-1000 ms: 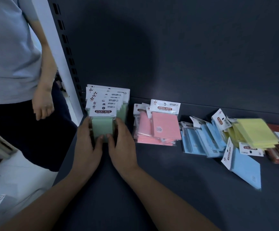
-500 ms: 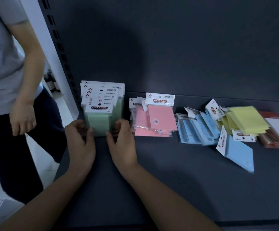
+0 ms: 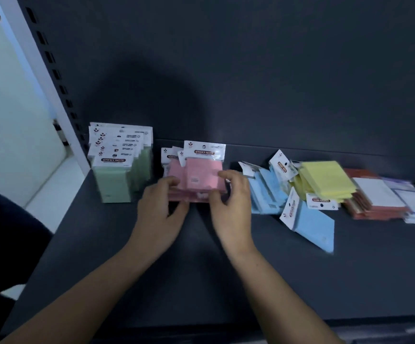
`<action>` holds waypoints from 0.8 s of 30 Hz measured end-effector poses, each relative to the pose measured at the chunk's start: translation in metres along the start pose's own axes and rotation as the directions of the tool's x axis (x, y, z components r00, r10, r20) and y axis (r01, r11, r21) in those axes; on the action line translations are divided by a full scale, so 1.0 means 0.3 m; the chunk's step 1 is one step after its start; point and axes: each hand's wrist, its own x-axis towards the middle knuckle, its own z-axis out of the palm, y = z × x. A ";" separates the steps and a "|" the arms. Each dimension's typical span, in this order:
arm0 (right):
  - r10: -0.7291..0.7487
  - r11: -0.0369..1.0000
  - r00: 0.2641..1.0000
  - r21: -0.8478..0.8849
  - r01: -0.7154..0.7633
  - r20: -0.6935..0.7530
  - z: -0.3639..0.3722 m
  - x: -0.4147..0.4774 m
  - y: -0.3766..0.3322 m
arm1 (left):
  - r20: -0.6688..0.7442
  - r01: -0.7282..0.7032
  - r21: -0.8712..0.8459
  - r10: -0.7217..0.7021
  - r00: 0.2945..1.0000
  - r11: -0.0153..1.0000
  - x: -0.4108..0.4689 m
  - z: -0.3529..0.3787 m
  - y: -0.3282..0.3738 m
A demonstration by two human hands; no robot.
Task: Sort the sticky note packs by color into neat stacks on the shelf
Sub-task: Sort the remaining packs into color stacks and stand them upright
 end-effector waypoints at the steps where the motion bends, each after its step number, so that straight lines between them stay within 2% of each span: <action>1: 0.060 0.998 0.996 -0.001 -0.060 0.065 -0.020 0.015 0.017 | 0.019 0.012 0.037 -0.013 1.000 0.999 0.004 0.025 0.016; 3: 0.197 0.975 0.950 0.049 -0.215 0.240 -0.049 0.035 0.038 | 0.022 0.038 0.066 -0.039 0.999 0.997 0.007 0.071 0.052; 5: 0.291 0.935 0.883 0.085 -0.343 0.368 -0.079 0.037 0.048 | -0.037 0.073 0.054 -0.071 0.997 0.996 0.005 0.110 0.078; 9: 0.242 0.932 0.875 0.150 -0.329 0.420 -0.158 0.022 0.065 | -0.212 0.170 -0.049 -0.176 0.961 0.984 -0.022 0.160 0.129; 12: 0.180 0.923 0.897 0.247 -0.296 0.404 -0.218 -0.001 0.077 | -0.326 0.219 -0.380 -0.352 0.877 0.899 -0.059 0.189 0.176; 14: 0.147 0.885 0.909 0.358 -0.297 0.390 -0.255 -0.021 0.081 | -0.353 0.177 -0.593 -0.451 0.820 0.786 -0.090 0.204 0.201; 15: 0.138 0.865 0.913 0.402 -0.300 0.384 -0.269 -0.031 0.084 | -0.358 0.154 -0.647 -0.476 0.803 0.747 -0.107 0.210 0.207; 17: 0.135 0.832 0.911 0.455 -0.318 0.390 -0.294 -0.054 0.094 | -0.335 0.142 -0.701 -0.499 0.799 0.699 -0.140 0.214 0.212; 19: 0.137 0.816 0.900 0.468 -0.339 0.413 -0.310 -0.069 0.108 | -0.246 0.176 -0.723 -0.487 0.838 0.668 -0.170 0.207 0.211; 22: 0.140 0.869 0.888 0.376 -0.322 0.437 -0.314 -0.074 0.138 | -0.099 0.262 -0.626 -0.408 0.908 0.734 -0.214 0.192 0.197; 24: 0.150 0.920 0.870 0.257 -0.297 0.470 -0.313 -0.080 0.151 | -0.013 0.340 -0.548 -0.415 0.910 0.764 -0.243 0.182 0.183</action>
